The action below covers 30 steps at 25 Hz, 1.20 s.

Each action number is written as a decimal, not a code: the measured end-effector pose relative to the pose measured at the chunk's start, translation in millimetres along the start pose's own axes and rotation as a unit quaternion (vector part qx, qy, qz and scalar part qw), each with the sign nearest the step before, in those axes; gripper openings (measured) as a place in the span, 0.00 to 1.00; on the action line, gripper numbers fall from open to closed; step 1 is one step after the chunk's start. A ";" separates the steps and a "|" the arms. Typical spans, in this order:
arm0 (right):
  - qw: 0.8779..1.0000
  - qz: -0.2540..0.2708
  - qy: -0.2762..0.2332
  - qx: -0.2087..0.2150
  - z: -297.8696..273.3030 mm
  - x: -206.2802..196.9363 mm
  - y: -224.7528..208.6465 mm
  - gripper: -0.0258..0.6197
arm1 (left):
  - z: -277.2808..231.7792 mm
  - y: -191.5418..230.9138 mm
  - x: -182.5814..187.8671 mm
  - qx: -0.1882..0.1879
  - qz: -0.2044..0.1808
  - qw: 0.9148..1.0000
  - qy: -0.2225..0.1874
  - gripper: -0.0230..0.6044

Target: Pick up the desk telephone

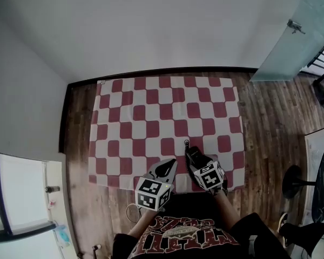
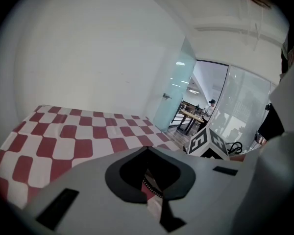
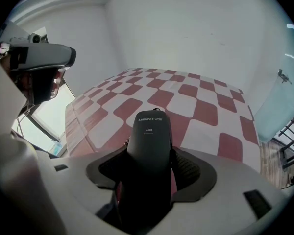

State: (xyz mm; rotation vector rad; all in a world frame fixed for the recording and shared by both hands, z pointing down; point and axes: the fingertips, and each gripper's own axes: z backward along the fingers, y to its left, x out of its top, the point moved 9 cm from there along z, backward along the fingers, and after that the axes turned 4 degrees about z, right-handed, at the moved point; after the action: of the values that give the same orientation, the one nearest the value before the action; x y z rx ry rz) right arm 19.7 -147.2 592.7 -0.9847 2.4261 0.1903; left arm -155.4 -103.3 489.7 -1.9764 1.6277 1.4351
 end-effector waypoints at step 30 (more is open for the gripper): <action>1.000 -0.026 -0.013 -0.001 -20.9 -6.2 -2.0 0.48 | -1.6 11.2 -6.6 -0.006 0.008 1.000 0.010 0.05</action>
State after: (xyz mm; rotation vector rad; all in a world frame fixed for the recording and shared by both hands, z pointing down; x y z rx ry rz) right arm 16.4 -151.3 613.9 -1.0379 2.3745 0.1852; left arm -163.4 -104.4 500.0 -1.9947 1.6496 1.4382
